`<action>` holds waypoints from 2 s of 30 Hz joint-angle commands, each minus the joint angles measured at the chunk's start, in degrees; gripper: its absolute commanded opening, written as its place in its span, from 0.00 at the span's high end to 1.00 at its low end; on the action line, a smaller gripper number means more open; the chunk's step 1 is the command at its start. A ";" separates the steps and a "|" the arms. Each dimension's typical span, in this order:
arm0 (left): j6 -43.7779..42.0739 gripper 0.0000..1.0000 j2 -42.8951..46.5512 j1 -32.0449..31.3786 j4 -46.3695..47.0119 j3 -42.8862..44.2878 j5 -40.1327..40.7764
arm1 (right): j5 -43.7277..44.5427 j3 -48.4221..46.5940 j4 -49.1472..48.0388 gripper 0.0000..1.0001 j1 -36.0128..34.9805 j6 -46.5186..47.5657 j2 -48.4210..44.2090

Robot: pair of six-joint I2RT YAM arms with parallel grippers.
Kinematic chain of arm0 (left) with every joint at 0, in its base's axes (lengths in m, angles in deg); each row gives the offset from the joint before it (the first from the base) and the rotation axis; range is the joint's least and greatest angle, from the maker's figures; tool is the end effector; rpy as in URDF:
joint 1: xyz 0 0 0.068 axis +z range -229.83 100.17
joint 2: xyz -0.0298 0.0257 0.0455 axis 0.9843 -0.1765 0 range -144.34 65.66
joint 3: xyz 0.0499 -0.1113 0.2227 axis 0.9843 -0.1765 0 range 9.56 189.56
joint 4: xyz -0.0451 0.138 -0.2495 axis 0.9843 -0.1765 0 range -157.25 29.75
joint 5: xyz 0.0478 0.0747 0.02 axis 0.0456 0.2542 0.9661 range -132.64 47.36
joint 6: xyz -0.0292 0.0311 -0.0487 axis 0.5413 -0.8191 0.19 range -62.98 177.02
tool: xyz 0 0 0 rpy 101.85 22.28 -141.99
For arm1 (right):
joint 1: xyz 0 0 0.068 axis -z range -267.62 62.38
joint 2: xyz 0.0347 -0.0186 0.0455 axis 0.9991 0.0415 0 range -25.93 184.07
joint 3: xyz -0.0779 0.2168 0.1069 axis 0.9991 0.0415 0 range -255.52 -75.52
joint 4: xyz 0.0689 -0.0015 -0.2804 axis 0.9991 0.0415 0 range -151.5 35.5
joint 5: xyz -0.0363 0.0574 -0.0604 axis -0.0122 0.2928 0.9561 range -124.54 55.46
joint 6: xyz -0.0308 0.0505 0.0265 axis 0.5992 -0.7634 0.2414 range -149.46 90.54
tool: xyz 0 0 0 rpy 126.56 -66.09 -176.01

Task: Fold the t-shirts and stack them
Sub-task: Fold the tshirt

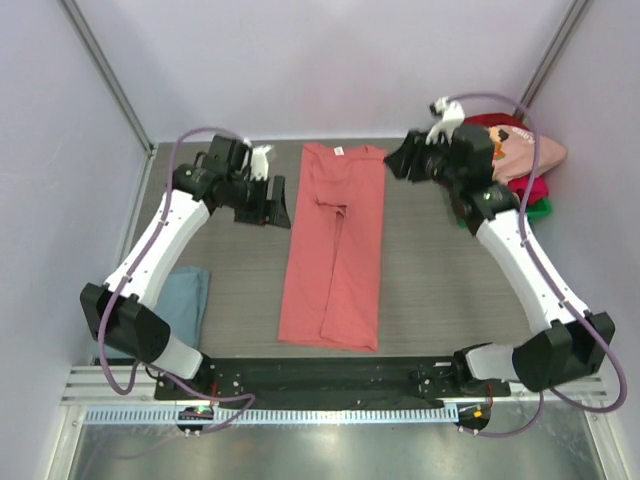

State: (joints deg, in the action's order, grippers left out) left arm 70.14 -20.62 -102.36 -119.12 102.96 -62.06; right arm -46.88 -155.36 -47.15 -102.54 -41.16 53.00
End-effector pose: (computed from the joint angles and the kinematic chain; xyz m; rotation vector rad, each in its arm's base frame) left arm 0.3112 -0.1473 0.3553 0.3563 2.5035 -0.6792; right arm 0.3510 0.1047 0.3890 -0.2068 1.8193 0.5234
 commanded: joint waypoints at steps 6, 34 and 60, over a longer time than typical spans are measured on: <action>22.19 0.32 6.03 5.30 16.23 -32.38 -11.60 | -22.99 33.14 9.46 0.51 -0.63 -20.47 -9.58; 30.20 0.53 -1.08 0.55 29.07 -54.91 -14.42 | -22.11 51.71 12.55 0.53 -12.59 -29.43 2.19; 29.50 1.00 1.29 -2.09 28.55 -56.93 -14.77 | -20.97 51.09 9.38 0.98 -14.79 -30.92 1.50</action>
State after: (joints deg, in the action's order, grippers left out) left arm 100.20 -19.98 -104.26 -91.71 45.21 -75.85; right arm -70.88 -103.80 -37.84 -117.14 -72.85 56.55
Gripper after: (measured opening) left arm 0.055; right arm 0.039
